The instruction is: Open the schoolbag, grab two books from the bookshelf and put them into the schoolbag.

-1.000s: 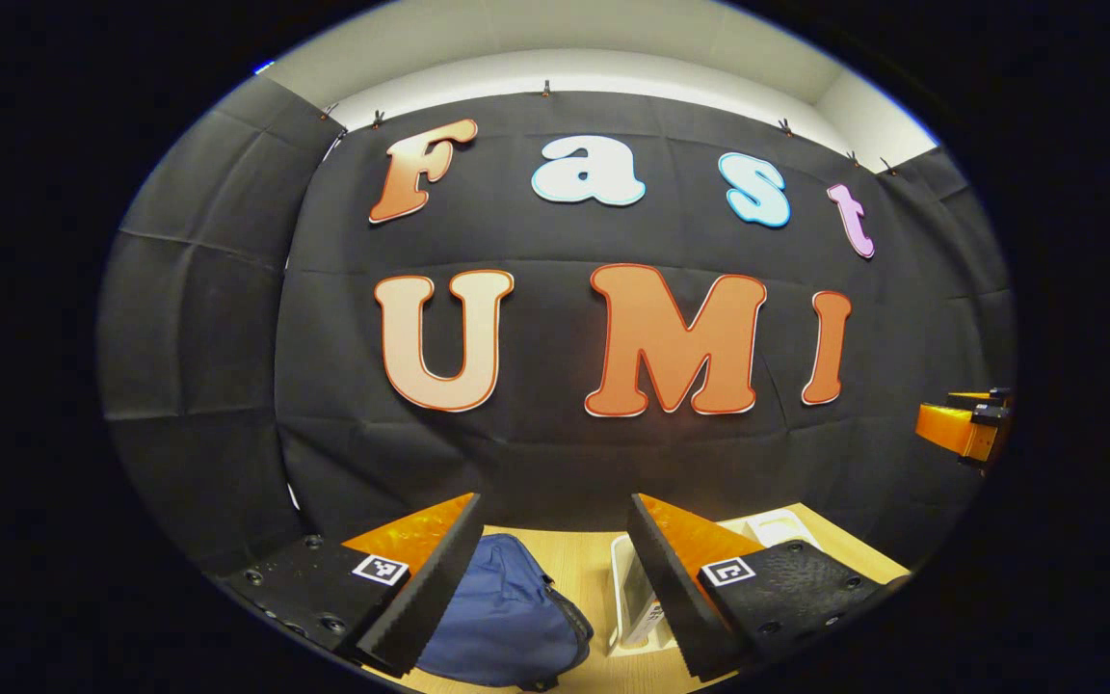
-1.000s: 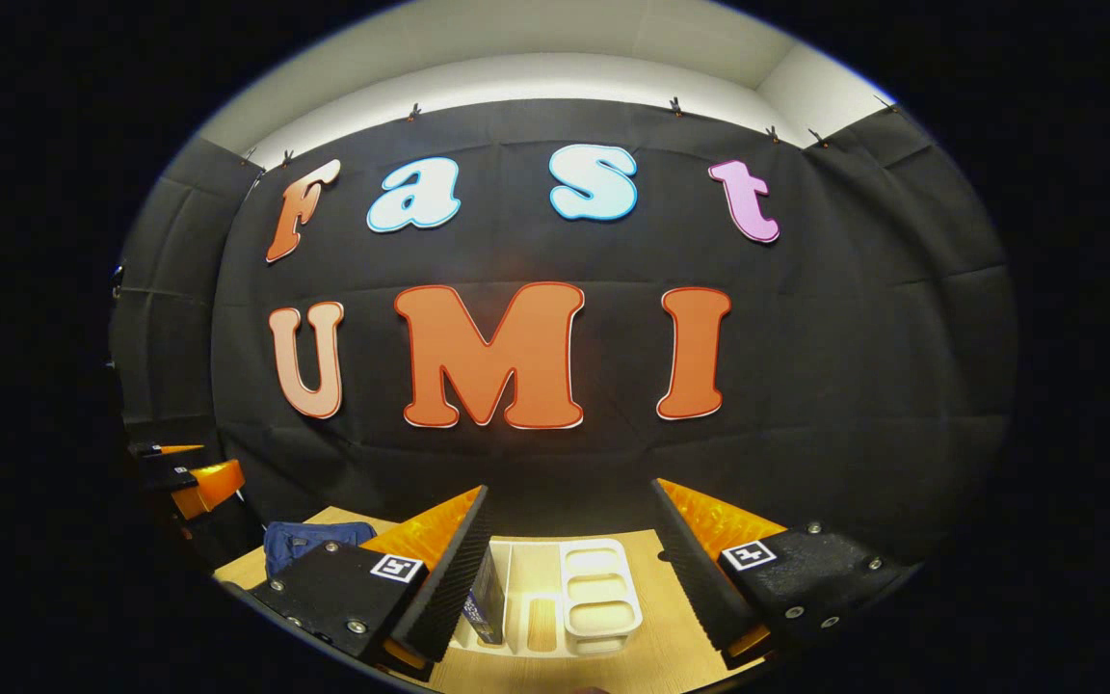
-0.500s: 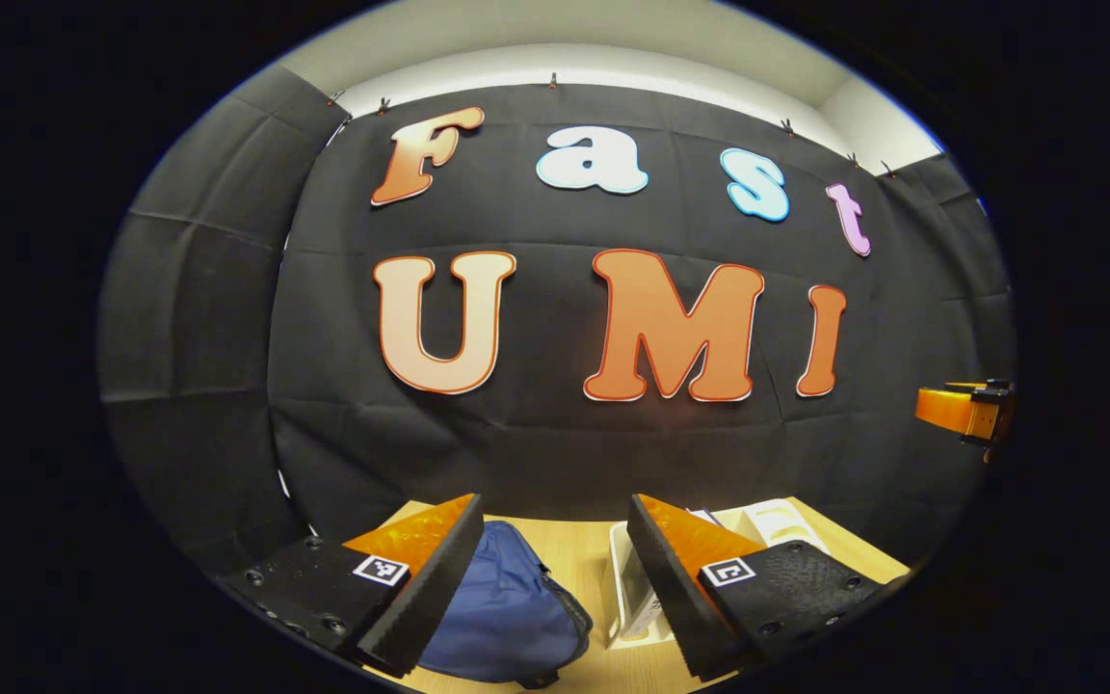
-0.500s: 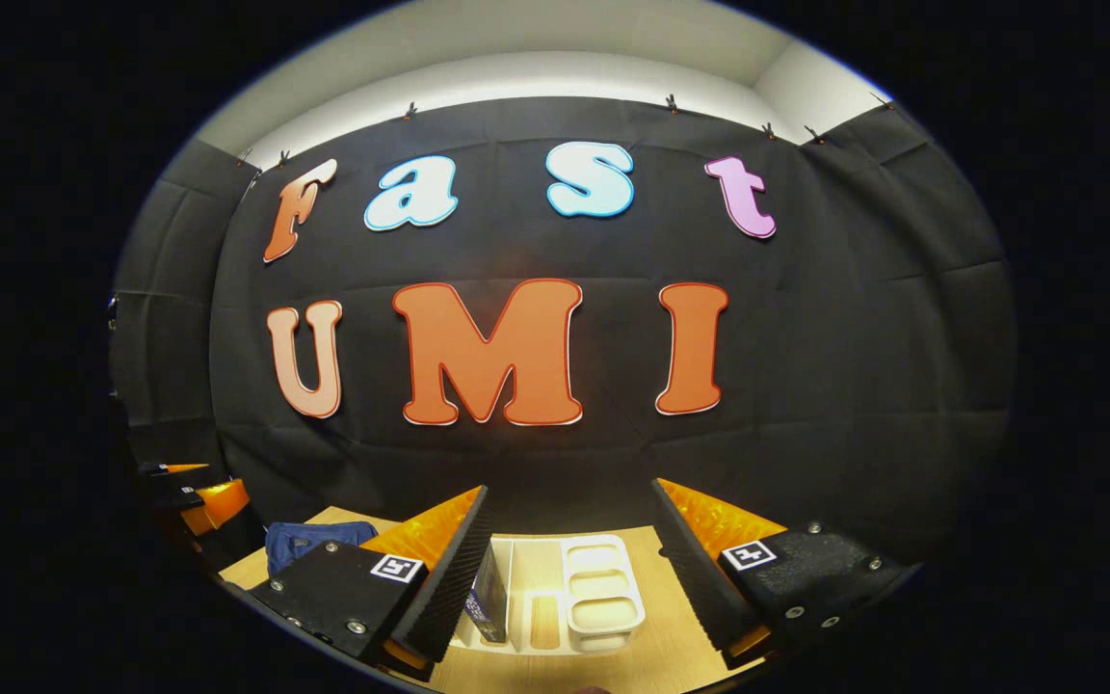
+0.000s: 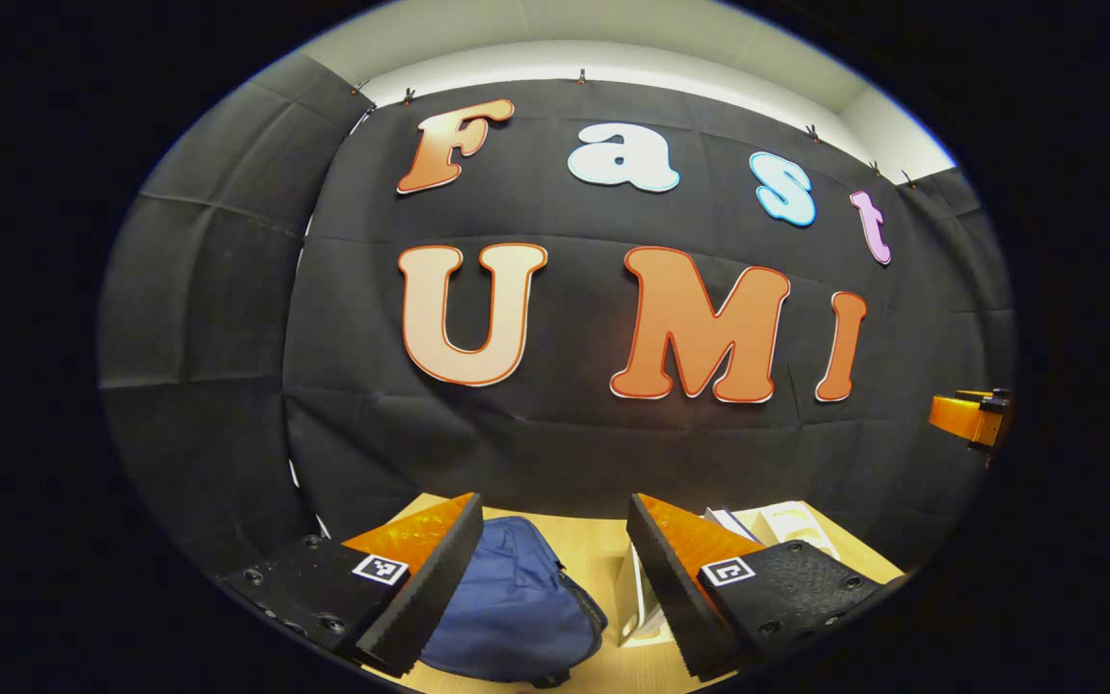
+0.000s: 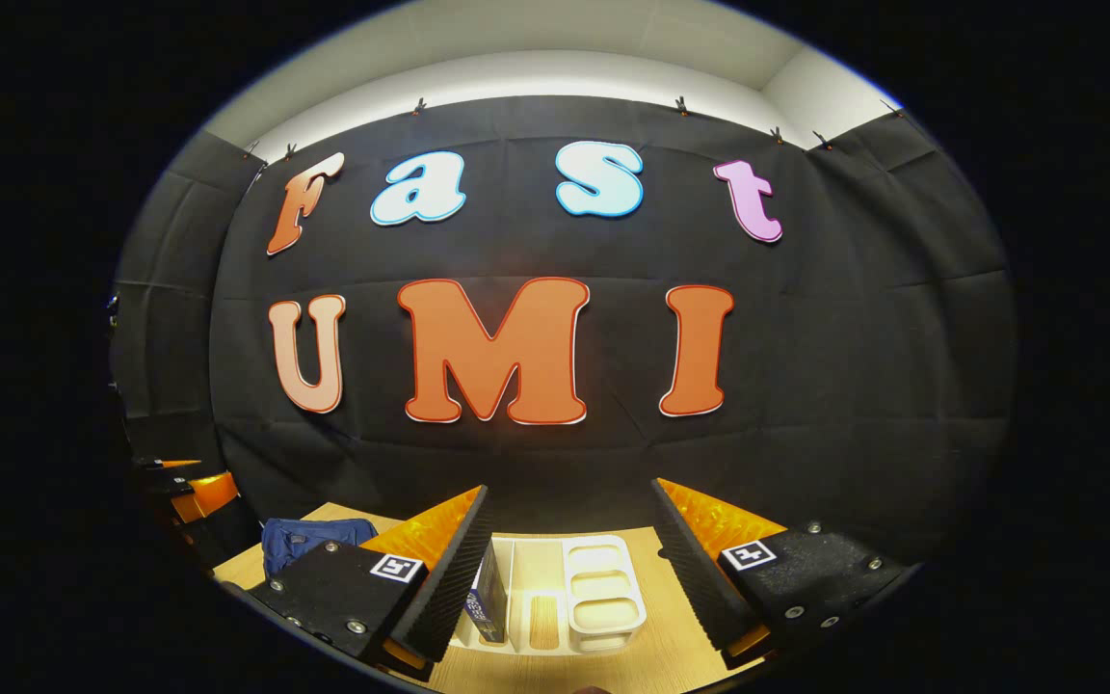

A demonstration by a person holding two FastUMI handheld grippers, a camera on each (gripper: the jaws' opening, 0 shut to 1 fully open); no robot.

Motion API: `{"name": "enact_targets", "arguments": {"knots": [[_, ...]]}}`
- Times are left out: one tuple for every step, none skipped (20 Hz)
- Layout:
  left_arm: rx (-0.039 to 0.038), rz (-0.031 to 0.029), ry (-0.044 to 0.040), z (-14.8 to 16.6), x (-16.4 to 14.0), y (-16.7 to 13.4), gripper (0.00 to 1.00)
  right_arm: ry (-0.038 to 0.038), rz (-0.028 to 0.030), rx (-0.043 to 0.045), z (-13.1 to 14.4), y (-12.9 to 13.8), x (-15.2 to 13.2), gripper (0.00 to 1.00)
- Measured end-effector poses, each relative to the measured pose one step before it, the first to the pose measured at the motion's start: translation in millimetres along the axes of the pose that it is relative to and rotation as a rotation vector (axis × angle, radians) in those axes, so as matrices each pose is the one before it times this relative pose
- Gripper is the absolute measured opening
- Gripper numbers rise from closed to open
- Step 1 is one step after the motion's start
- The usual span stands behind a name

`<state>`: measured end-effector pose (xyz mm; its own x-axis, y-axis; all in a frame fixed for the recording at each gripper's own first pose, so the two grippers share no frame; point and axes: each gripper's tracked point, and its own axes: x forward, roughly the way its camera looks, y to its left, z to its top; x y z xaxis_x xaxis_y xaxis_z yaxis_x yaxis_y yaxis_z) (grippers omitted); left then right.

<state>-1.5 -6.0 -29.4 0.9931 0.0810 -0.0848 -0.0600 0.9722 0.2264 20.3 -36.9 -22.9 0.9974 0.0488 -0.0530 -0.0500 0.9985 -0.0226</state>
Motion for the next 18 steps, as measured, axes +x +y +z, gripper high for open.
{"name": "enact_targets", "arguments": {"knots": [[0.00458,0.00027,-0.00467,3.31,-1.07,1.12,0.94,-0.00083,0.00384,-0.00289,0.92,2.1,0.32,0.97],[0.00225,-0.00216,-0.00644,1.31,-0.6,-0.7,0.94,-0.00003,0.00128,-0.00154,-0.56,0.91,0.13,0.97],[0.0046,0.00065,-0.00418,1.7,0.81,-0.86,0.94,0.00164,-0.00052,-0.00061,-0.58,0.21,0.35,0.97],[0.01001,0.00136,-0.00155,0.0,-0.39,-1.37,0.94,0.00288,0.00023,0.00159,-1.41,-1.08,-0.31,0.97],[0.01774,0.0036,-0.00034,-0.37,-0.85,-0.15,0.94,0.00323,-0.00077,0.00281,-1.23,-1.02,0.45,0.97],[0.02681,0.004,0.00426,-3.87,-0.39,-1.42,0.94,0.00376,-0.00108,0.00364,-1.13,-0.47,-0.12,0.97],[0.03466,0.00944,0.00883,-5.07,1.27,0.57,0.94,0.00395,-0.00327,0.00445,-2.01,-1.33,-0.12,0.97],[0.04372,0.0079,0.005,-6.45,-0.73,0.44,0.94,0.00513,-0.00415,0.00438,-2.09,-3.22,-0.18,0.97],[0.04741,0.00904,0.00466,-6.27,-0.45,0.9,0.94,0.00593,-0.0046,0.00366,-2.54,-3.1,-0.23,0.97],[0.05297,0.00549,0.01394,-11.4,-0.26,-0.54,0.95,0.00663,-0.00523,0.00278,-2.52,-2.66,0.48,0.97],[0.06286,0.00374,0.02368,-15.46,3.04,-1.25,0.99,0.00579,-0.00588,0.00139,-2.91,-3.12,-0.47,0.97],[0.06879,-0.00312,0.02547,-16.37,0.77,-2.19,0.95,0.00685,-0.00702,0.00061,-2.93,-4.56,-0.23,0.97],[0.07141,-0.00984,0.02766,-15.81,-0.3,-4.88,1.0,0.00764,-0.00614,0.0003,-2.91,-3.39,-0.28,0.97],[0.0668,-0.01404,0.02006,-14.6,1.99,-8.98,0.95,0.00822,-0.0074,-0.00116,-3.33,-3.74,-0.54,0.97],[0.06171,-0.01564,0.01461,-12.84,2.81,-9.93,0.95,0.00838,-0.00894,-0.00092,-2.58,-4.24,-1.06,0.97],[0.0538,-0.0164,0.00783,-10.96,5.7,-13.77,1.0,0.00998,-0.00899,-0.00019,-4.08,-5.58,-0.01,0.97],[0.03829,-0.02806,0.01234,-11.23,5.18,-16.09,1.0,0.01077,-0.00885,0.00087,-3.19,-4.87,0.25,0.97],[0.01211,-0.03235,0.01313,-9.72,3.68,-18.87,0.95,0.01131,-0.00917,0.00162,-3.11,-4.48,-0.06,0.97]]}}
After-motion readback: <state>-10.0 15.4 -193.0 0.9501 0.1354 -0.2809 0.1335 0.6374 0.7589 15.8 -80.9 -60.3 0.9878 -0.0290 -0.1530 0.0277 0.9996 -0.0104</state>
